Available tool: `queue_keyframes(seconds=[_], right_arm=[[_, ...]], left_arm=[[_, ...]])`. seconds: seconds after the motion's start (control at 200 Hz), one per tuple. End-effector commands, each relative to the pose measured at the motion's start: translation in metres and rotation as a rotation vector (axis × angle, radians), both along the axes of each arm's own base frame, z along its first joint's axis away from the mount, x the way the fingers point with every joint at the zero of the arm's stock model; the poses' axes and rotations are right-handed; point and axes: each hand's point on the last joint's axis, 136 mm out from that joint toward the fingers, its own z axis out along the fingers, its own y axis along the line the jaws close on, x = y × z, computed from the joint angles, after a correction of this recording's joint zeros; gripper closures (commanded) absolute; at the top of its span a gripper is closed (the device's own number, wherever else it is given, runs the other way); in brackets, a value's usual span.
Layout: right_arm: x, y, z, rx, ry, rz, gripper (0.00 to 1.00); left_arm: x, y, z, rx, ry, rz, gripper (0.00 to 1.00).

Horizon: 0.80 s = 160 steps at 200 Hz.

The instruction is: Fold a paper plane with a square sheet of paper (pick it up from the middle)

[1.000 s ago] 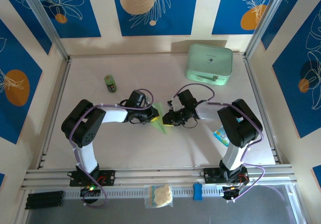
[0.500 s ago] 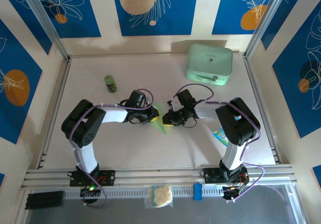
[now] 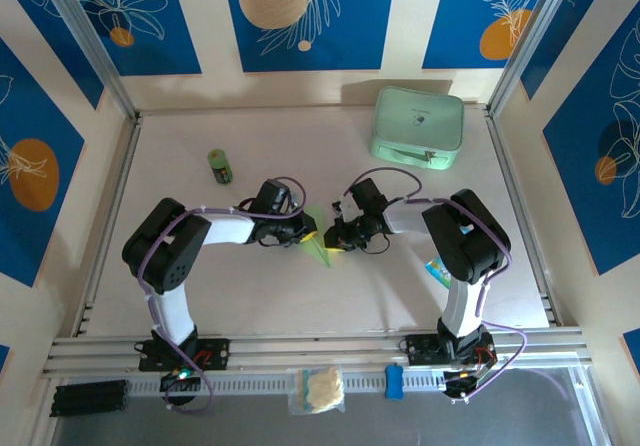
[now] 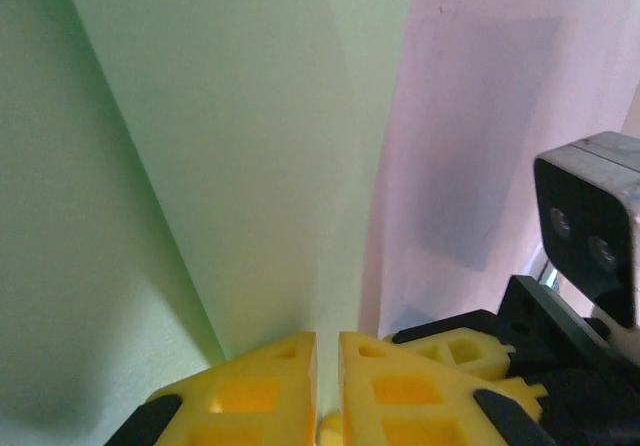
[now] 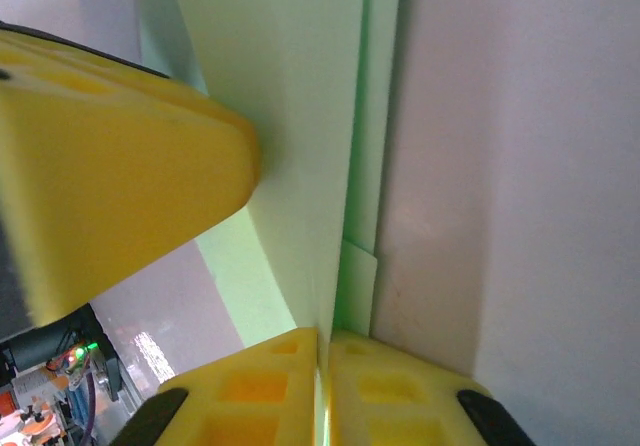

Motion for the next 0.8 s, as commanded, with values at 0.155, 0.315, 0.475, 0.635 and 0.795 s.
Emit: queue_keyframes(seconds=[0.155, 0.315, 0.475, 0.635, 0.795], right_arm=[[-0.01, -0.013, -0.023, -0.036, 0.083, -0.026, 0.94], [-0.01, -0.014, -0.023, -0.038, 0.084, -0.029, 0.94], [-0.01, -0.014, -0.024, -0.046, 0.089, -0.03, 0.94], [-0.01, -0.015, -0.024, -0.054, 0.09, -0.03, 0.93], [-0.01, -0.016, -0.025, -0.058, 0.097, -0.03, 0.93]], left_arm=[[0.012, 0.004, 0.039, -0.066, -0.12, -0.016, 0.84], [0.013, 0.008, 0.031, -0.088, -0.106, -0.021, 0.84], [0.014, 0.001, 0.028, -0.117, -0.1, -0.046, 0.84], [0.016, -0.002, 0.023, -0.114, -0.087, -0.063, 0.84], [0.014, -0.002, 0.014, -0.102, -0.07, -0.065, 0.84]])
